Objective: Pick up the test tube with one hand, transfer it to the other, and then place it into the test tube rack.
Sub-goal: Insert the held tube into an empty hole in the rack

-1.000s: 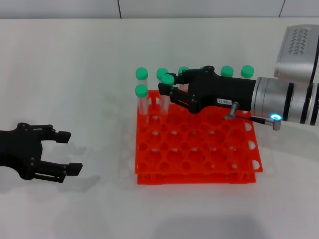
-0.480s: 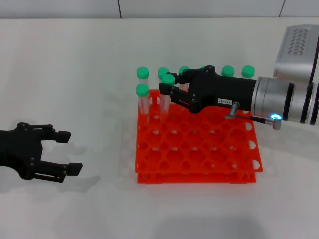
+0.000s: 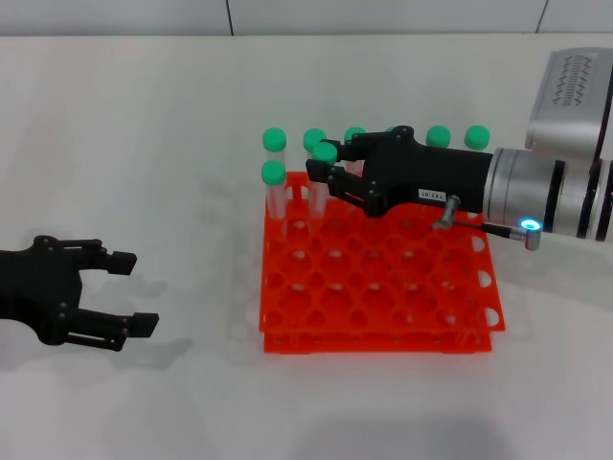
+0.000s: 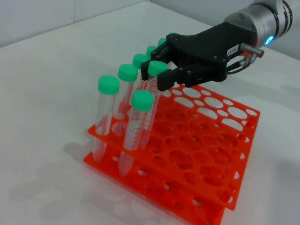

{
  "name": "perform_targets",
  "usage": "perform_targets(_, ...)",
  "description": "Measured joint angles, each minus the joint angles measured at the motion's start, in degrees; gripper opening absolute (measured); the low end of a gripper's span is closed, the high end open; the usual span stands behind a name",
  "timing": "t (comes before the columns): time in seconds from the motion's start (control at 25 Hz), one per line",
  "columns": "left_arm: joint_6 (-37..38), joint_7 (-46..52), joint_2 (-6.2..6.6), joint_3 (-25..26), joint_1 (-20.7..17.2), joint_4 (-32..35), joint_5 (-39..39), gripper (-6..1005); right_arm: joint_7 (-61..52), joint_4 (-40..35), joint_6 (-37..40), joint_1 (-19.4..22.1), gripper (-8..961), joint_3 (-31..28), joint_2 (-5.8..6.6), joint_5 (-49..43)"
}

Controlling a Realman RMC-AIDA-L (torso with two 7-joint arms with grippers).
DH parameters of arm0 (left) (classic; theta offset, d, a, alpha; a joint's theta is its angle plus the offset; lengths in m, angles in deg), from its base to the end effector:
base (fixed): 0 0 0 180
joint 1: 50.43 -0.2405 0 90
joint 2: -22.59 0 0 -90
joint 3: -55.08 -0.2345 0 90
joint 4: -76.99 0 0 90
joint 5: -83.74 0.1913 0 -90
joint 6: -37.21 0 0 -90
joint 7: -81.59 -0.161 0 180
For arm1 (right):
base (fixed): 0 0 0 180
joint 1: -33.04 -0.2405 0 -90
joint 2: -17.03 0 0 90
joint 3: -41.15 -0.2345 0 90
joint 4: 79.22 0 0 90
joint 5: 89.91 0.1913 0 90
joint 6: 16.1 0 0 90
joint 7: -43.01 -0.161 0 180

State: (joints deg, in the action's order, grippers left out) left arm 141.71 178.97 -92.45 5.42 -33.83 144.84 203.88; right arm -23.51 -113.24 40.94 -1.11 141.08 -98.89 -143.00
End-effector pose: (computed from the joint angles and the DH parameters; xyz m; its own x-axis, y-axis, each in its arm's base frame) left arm -0.2543 0.2546 0.0581 0.8764 0.4378 0.2006 0.4655 -0.8769 -0.1200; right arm 0.1474 0.3432 -0.0735 0.7932 -0.1699 -0.5848 -0.3580 -0.9069 -0.2221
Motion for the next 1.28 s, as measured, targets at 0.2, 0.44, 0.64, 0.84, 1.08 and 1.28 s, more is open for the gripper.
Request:
perform_targets(0.2, 0.0, 0.0, 0.0, 0.0, 0.1, 0.0, 0.0, 889, 0.1, 0.0, 0.0, 0.1, 264, 0.1, 0.0, 0.0)
perform_targets(0.44, 0.0, 0.0, 0.0, 0.0, 0.2, 0.0, 0.0, 888, 0.1, 0.0, 0.1, 0.1, 265, 0.1, 0.0, 0.0)
perform_targets(0.64, 0.0, 0.0, 0.0, 0.0, 0.2, 0.0, 0.0, 888, 0.2, 0.0, 0.1, 0.1, 264, 0.1, 0.01, 0.0)
perform_targets(0.84, 0.0, 0.0, 0.0, 0.0, 0.5, 0.0, 0.0, 888, 0.2, 0.0, 0.2, 0.1, 265, 0.1, 0.06, 0.0)
perform_targets(1.08, 0.0, -0.1, 0.0, 0.0, 0.5, -0.1, 0.0, 888, 0.3, 0.0, 0.1, 0.1, 273, 0.1, 0.09, -0.1)
perform_targets(1.28, 0.0, -0.1, 0.0, 0.0, 0.6, -0.1, 0.1, 887, 0.3, 0.1, 0.2, 0.1, 284, 0.1, 0.18, -0.2)
